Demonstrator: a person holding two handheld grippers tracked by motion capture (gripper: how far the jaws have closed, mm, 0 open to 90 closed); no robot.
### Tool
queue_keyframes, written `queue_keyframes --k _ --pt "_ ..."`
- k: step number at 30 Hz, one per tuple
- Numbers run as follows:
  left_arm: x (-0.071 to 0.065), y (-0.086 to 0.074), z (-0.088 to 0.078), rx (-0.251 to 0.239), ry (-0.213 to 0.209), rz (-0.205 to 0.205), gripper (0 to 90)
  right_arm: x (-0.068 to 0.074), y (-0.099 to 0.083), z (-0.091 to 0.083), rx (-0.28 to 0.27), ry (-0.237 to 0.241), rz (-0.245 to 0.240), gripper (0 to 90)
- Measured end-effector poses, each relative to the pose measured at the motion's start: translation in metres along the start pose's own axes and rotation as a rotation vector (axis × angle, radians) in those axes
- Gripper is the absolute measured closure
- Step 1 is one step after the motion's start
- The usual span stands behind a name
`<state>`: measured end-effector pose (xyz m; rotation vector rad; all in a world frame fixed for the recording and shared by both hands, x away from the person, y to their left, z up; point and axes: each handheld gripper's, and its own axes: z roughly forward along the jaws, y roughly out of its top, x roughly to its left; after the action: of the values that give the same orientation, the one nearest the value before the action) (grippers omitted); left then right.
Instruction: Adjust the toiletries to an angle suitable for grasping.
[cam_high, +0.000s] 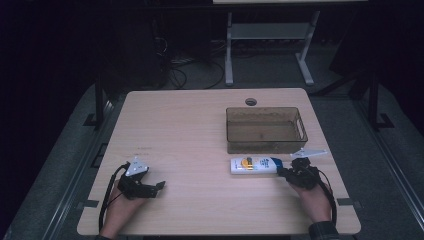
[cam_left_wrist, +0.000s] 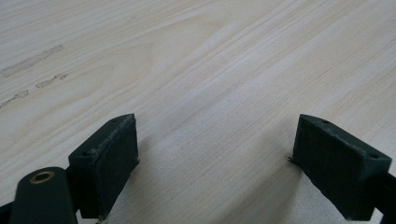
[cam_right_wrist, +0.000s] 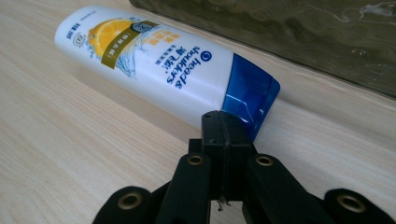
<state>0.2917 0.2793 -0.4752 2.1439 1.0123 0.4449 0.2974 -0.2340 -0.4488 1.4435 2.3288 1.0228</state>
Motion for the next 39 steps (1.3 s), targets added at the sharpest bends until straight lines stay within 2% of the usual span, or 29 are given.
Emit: queue_keyframes --k 5,13,28,39 --pt "0.000 0.000 0.000 0.000 0.000 0.000 13.0 0.003 0.004 -0.006 -0.027 0.021 0.028 89.9" --pt "0.000 0.000 0.000 0.002 0.000 0.002 13.0 0.011 0.016 -0.005 -0.058 0.043 0.024 89.9" --pt "0.000 0.000 0.000 0.007 0.000 0.006 13.0 0.027 0.046 0.016 -0.086 0.091 0.018 89.9" --pt "0.000 0.000 0.000 0.002 0.000 0.002 13.0 0.048 0.066 0.042 -0.078 0.130 -0.004 89.9"
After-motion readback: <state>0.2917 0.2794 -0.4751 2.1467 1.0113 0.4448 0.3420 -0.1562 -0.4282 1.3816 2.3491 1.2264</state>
